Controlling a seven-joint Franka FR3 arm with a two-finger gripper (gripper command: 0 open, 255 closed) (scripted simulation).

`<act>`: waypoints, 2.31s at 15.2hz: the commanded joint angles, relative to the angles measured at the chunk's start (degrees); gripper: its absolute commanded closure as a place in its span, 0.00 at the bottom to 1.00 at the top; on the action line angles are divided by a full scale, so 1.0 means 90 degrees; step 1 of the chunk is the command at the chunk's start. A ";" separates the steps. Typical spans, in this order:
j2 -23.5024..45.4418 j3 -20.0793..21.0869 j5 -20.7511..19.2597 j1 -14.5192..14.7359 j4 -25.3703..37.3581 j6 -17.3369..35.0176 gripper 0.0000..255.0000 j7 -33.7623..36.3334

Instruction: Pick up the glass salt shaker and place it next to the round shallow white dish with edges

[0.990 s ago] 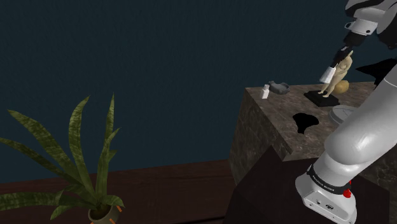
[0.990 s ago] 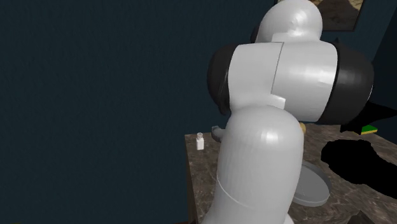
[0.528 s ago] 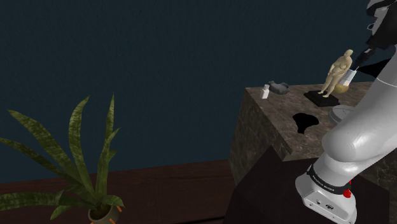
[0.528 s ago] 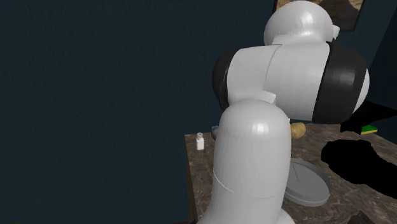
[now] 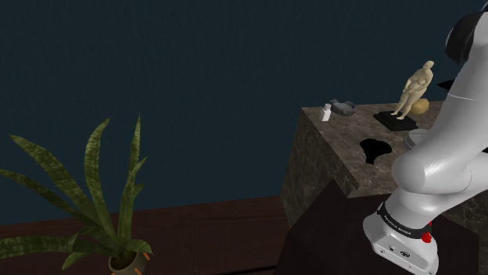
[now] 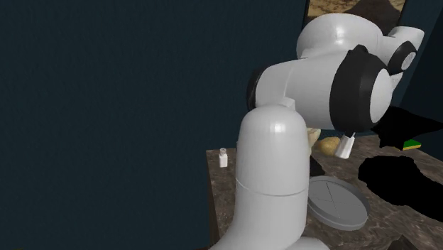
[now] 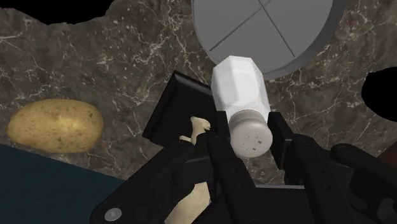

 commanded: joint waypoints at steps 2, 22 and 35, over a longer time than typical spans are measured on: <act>0.0547 0.0013 0.0396 -0.0762 0.0502 -0.0294 1.00 -0.0660; 0.1884 0.0353 0.1282 -0.2470 0.0957 -0.0036 1.00 -0.2045; 0.2111 0.0488 0.1514 -0.2337 0.0083 0.0905 1.00 -0.2312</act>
